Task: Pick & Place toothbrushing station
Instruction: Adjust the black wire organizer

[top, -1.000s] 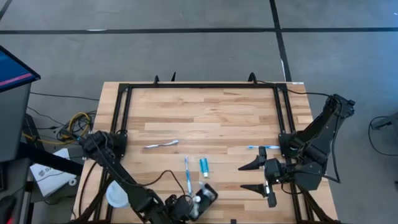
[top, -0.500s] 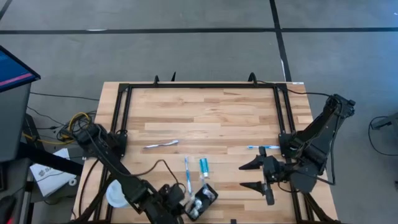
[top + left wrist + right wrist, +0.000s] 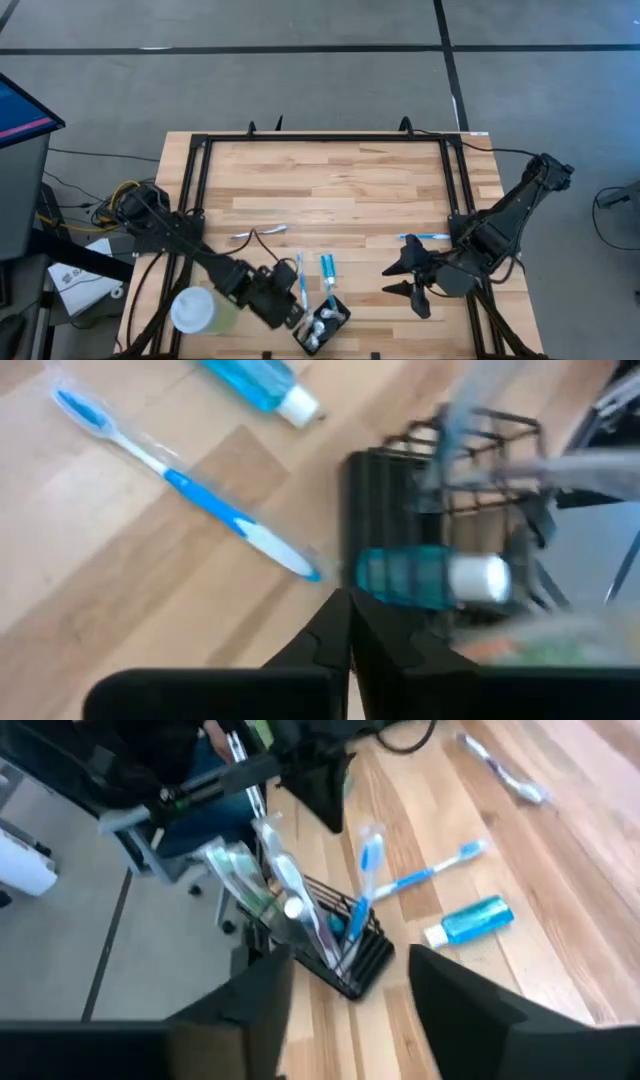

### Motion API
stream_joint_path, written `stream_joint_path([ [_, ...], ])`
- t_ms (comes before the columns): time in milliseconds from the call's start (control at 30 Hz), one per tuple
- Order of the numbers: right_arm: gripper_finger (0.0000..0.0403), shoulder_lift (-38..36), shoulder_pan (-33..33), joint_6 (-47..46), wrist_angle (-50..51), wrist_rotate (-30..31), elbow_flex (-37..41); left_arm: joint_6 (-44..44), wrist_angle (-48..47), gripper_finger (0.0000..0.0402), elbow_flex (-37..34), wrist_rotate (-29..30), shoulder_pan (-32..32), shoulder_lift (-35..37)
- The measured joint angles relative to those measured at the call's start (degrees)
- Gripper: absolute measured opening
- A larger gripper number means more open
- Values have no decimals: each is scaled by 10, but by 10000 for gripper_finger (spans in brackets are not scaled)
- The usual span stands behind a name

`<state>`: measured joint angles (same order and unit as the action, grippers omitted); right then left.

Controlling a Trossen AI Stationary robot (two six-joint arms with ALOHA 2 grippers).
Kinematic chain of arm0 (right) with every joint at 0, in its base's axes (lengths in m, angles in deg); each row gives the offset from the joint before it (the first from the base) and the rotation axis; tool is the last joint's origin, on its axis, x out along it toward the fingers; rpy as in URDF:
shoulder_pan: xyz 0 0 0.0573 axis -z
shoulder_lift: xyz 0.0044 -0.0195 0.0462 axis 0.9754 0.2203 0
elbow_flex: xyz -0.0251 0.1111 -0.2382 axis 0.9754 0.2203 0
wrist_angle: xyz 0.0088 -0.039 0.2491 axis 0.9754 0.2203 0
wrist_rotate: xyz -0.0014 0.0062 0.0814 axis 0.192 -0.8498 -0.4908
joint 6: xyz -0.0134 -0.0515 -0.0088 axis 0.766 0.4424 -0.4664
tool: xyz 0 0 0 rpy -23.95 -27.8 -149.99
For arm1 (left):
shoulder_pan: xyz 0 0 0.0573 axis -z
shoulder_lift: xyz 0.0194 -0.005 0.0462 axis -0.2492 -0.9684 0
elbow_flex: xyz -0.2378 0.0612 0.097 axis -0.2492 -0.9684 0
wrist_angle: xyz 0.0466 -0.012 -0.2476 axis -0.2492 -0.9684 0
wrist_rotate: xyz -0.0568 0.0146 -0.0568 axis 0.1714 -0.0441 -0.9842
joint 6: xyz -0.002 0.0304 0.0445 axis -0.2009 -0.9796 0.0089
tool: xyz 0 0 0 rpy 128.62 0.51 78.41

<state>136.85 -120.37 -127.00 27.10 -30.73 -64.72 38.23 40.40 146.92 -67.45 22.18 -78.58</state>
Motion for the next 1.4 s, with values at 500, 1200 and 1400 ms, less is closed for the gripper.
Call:
stream_joint_path([
  [500, 7, 0, 54, -58, 37, -43, 26, -280, 181, 0, -103, -181, -141, 0],
  [1200, 0, 77, 157, -83, 17, -46, 25, -402, 356, 0, -192, -270, -181, -1],
  [1400, 0, 142, 136, -82, -11, -20, 26, -399, 380, 0, -193, -266, -187, -13],
])
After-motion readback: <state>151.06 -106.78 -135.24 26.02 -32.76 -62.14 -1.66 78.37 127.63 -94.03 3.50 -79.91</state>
